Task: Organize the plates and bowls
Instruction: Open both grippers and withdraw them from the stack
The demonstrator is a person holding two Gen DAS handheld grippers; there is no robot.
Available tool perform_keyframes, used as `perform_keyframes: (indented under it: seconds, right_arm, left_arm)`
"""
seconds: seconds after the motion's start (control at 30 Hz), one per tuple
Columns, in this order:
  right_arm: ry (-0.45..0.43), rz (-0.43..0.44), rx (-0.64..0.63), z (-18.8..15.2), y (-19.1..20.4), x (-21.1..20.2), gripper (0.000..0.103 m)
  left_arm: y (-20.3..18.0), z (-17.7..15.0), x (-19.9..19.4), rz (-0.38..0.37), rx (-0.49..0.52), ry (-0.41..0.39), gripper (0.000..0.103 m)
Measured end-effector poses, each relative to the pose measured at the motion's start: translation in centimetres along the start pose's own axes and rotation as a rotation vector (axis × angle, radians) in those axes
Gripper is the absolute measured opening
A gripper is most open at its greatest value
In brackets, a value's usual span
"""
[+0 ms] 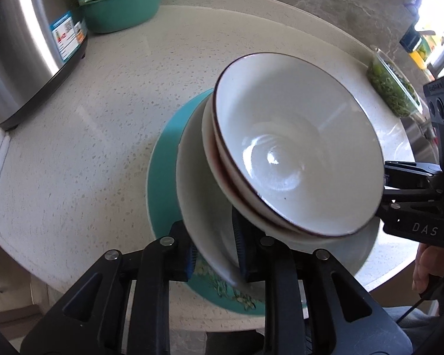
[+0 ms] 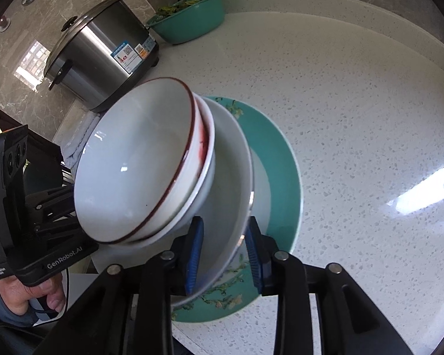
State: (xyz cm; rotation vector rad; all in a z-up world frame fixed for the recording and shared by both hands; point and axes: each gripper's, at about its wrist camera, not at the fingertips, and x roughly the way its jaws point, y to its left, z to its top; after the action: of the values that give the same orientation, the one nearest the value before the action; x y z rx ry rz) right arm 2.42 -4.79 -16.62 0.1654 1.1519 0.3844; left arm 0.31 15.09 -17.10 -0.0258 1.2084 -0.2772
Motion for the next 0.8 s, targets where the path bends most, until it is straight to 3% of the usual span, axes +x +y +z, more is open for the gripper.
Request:
perform_keyframes:
  seconds: [0.07, 0.17, 0.23, 0.3, 0.43, 0.5, 0.63, 0.8]
  right_arm:
    - [-0.010, 0.003, -0.008, -0.1, -0.3, -0.9, 0.047]
    - [-0.043, 0.021, -0.027, -0.3, -0.7, -3.4, 0.068]
    - [-0.065, 0.028, -0.026, -0.5, -1.1, -5.1, 0.083]
    - [-0.099, 0.046, -0.016, -0.7, -1.9, -7.1, 0.086]
    - [-0.141, 0.008, 0.036, -0.3, -4.3, -10.1, 0.103]
    - [-0.181, -0.003, 0.095, -0.2, -5.6, -11.7, 0.103]
    - [-0.260, -0.042, 0.195, -0.8, -7.2, -14.3, 0.103]
    - [-0.305, -0.130, 0.273, -1.0, -7.0, -15.0, 0.103]
  left_arm:
    - [0.2, -0.3, -1.2, 0.025, -0.021, 0.000, 0.040]
    - [0.5, -1.1, -4.5, 0.070, -0.034, -0.035, 0.073]
    - [0.4, -1.7, -7.4, 0.090, -0.057, -0.072, 0.084]
    - [0.5, -1.4, -9.3, 0.125, -0.065, -0.115, 0.103]
    - [0.5, 0.7, -11.5, 0.184, -0.104, -0.210, 0.103]
    - [0.4, 2.3, -11.7, 0.180, -0.095, -0.223, 0.103]
    - [0.3, 5.4, -11.2, 0.073, -0.082, -0.237, 0.103]
    - [-0.7, 9.0, -10.1, 0.178, 0.006, -0.231, 0.103]
